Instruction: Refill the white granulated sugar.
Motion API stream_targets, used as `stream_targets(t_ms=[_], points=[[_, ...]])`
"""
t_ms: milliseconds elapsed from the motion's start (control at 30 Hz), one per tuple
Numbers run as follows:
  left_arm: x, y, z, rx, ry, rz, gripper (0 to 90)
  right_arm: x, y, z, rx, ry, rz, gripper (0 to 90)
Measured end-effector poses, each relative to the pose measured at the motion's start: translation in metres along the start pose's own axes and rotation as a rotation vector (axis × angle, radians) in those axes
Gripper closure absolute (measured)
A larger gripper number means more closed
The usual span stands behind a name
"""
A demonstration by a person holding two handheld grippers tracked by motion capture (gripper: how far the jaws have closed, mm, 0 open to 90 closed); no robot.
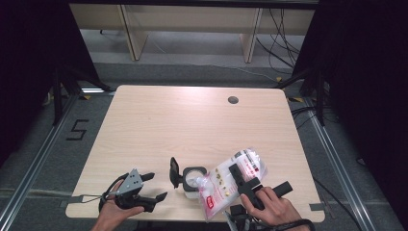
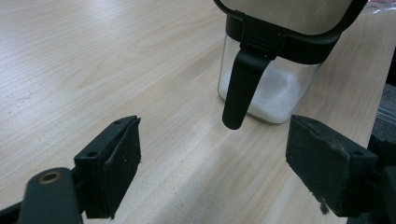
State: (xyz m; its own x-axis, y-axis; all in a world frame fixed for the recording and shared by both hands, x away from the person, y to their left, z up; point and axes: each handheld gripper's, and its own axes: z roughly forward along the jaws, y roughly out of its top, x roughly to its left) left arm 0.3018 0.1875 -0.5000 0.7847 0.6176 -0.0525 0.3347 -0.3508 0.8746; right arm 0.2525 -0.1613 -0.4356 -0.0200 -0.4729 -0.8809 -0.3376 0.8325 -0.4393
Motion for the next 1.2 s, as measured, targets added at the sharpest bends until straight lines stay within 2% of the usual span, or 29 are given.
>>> stream_targets(t_ms=[33,100,133,167,200,267,300,367,433,467,500,633,667,733,833,867,933,1000,1033,1100,1133,1200], points=[[0.0006,0.0004,-0.0003,0.000,-0.003,0.013,17.4,0.0010,0.0002,0.0001,0.000,0.003,0.000,53.3],[0.0010,0.0010,0.0000,-0.005,-0.003,0.010,17.4,0.0031,0.0005,0.0002,0.005,0.007,0.009,53.3],[-0.0007,0.0003,0.0007,-0.007,-0.002,-0.022,17.4,0.0033,0.0006,0.0005,0.005,0.007,0.007,53.3],[-0.0002,0.0002,0.0004,-0.004,0.000,-0.006,17.4,0.0041,0.0006,0.0007,0.008,0.012,0.017,53.3],[0.0008,0.0004,-0.0003,0.000,-0.003,0.016,17.5,0.0029,0.0005,0.0000,0.008,0.006,0.007,53.3],[0.0015,0.0010,-0.0007,0.001,-0.001,0.017,17.5,0.0009,0.0005,0.0001,0.000,0.002,-0.001,53.3],[-0.0001,0.0004,-0.0001,-0.002,0.001,-0.017,17.4,0.0011,0.0006,-0.0002,0.003,0.004,0.001,53.3],[0.0003,0.0002,-0.0004,0.003,-0.001,-0.007,17.5,0.0015,0.0012,0.0006,0.001,0.005,-0.010,53.4],[0.0018,0.0008,-0.0010,0.005,0.002,0.023,17.5,0.0018,0.0014,0.0006,0.001,0.005,-0.010,53.4],[0.0000,0.0004,-0.0003,-0.002,-0.001,-0.013,17.5,0.0018,0.0012,0.0003,0.000,0.005,-0.007,53.4],[-0.0002,0.0005,-0.0003,0.003,0.006,-0.015,17.5,0.0019,0.0012,0.0001,0.004,0.005,0.006,53.4],[0.0017,0.0009,-0.0009,0.005,-0.002,0.022,17.5,-0.0003,-0.0006,-0.0002,-0.005,0.005,0.004,53.4],[0.0008,0.0007,-0.0003,-0.003,-0.001,0.000,17.4,0.0005,-0.0008,-0.0007,0.000,0.007,0.027,53.4],[0.0000,0.0001,0.0003,0.000,-0.001,-0.015,17.5,-0.0005,-0.0017,-0.0005,-0.003,0.002,0.010,53.4],[0.0011,0.0008,-0.0007,0.001,0.000,0.008,17.5,-0.0001,-0.0020,-0.0012,0.001,0.005,0.018,53.5],[0.0001,0.0005,-0.0002,-0.003,0.001,-0.018,17.5,-0.0002,-0.0019,-0.0011,0.000,0.007,0.020,53.5],[-0.0002,0.0000,0.0000,0.000,0.001,-0.016,17.5,0.0004,-0.0011,-0.0006,-0.001,0.011,0.026,53.5],[0.0008,0.0003,-0.0009,0.007,0.001,0.006,17.5,0.0009,-0.0009,0.0004,-0.008,0.010,0.013,53.5],[0.0005,0.0005,-0.0008,0.002,0.004,-0.007,17.5,0.0018,-0.0005,0.0003,-0.007,0.016,0.028,53.5],[0.0000,0.0005,-0.0006,0.003,0.006,-0.015,17.5,0.0025,-0.0012,0.0009,-0.016,0.020,0.020,53.6],[-0.0001,0.0001,-0.0002,-0.001,0.001,-0.018,17.4,0.0039,-0.0013,0.0008,-0.007,0.020,0.034,53.7],[0.0008,0.0006,-0.0011,-0.001,-0.002,0.004,17.5,0.0042,-0.0016,0.0011,-0.006,0.019,0.034,53.8]])
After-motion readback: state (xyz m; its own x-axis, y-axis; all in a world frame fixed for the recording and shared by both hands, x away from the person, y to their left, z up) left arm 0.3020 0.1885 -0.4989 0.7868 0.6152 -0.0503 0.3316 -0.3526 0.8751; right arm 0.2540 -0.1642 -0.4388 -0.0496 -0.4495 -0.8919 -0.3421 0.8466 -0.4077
